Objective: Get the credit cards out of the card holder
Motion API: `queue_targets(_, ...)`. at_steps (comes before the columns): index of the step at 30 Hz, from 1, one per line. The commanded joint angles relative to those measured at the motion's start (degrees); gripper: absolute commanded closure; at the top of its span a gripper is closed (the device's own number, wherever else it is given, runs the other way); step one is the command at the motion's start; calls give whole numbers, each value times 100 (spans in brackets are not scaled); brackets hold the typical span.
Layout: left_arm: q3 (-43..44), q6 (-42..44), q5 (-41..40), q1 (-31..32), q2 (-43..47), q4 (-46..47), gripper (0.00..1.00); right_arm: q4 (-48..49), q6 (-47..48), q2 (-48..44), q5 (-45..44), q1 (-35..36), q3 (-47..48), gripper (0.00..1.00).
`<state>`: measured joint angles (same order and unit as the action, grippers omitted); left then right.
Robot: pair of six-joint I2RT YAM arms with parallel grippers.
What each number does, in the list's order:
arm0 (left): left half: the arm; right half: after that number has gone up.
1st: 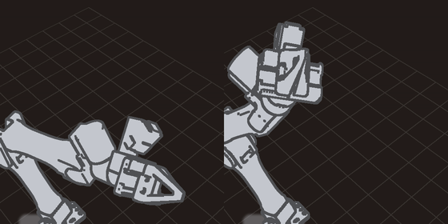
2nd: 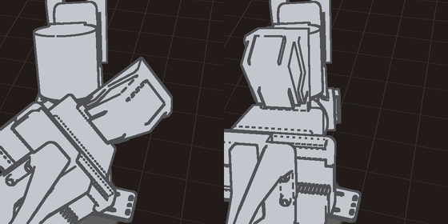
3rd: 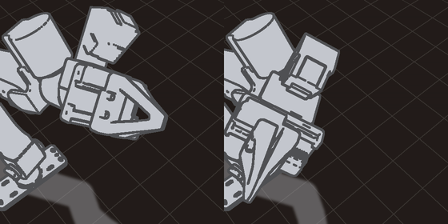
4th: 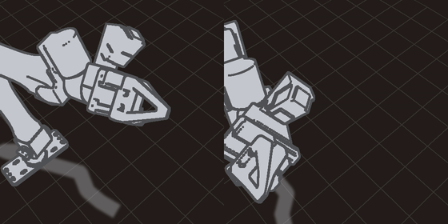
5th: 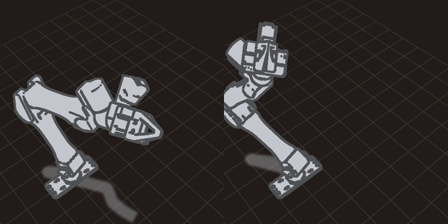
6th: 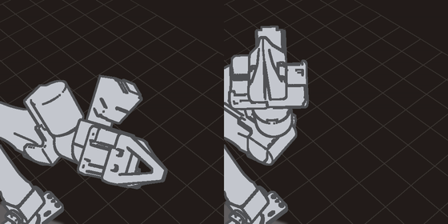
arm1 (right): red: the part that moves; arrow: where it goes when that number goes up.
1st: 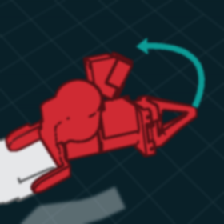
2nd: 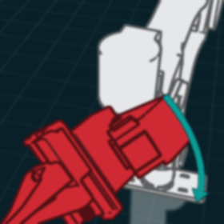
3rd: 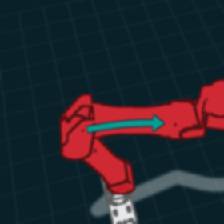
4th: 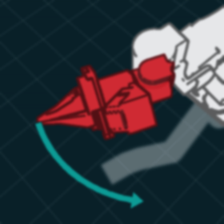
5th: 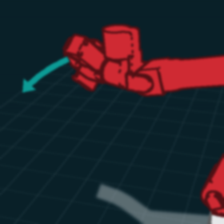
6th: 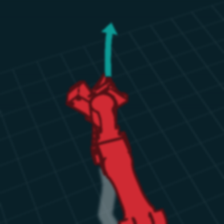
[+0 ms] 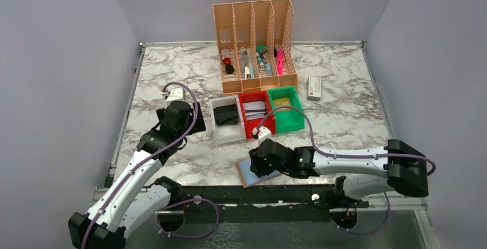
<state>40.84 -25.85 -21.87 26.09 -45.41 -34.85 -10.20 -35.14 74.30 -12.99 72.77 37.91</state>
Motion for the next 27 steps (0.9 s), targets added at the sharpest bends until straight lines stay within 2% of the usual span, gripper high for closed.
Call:
queue_targets(1, -51, 10, 106, -25, -2, 57, 1, -154, -153, -48, -358, 43, 187, 51)
queue_targets(5, -49, 9, 114, -25, -3, 57, 1, -130, -77, -238, -382, 45, 177, 48)
queue_targets(7, -54, 16, 120, -25, -2, 56, 1, -42, 36, -287, -295, 44, 146, 43)
queue_targets(11, -53, 20, 121, -25, 1, 65, 1, -41, 11, -187, -302, 63, 131, 39)
queue_targets(14, -56, 19, 121, -29, 1, 66, 1, -109, 11, -32, -361, 179, 210, 29)
queue_targets(19, -58, 26, 122, -25, 4, 66, 1, -120, -91, 427, -428, 342, 366, 24)
queue_targets(27, -59, 19, 121, -25, 20, 66, 1, -401, -266, 1580, -920, 510, 897, 22)
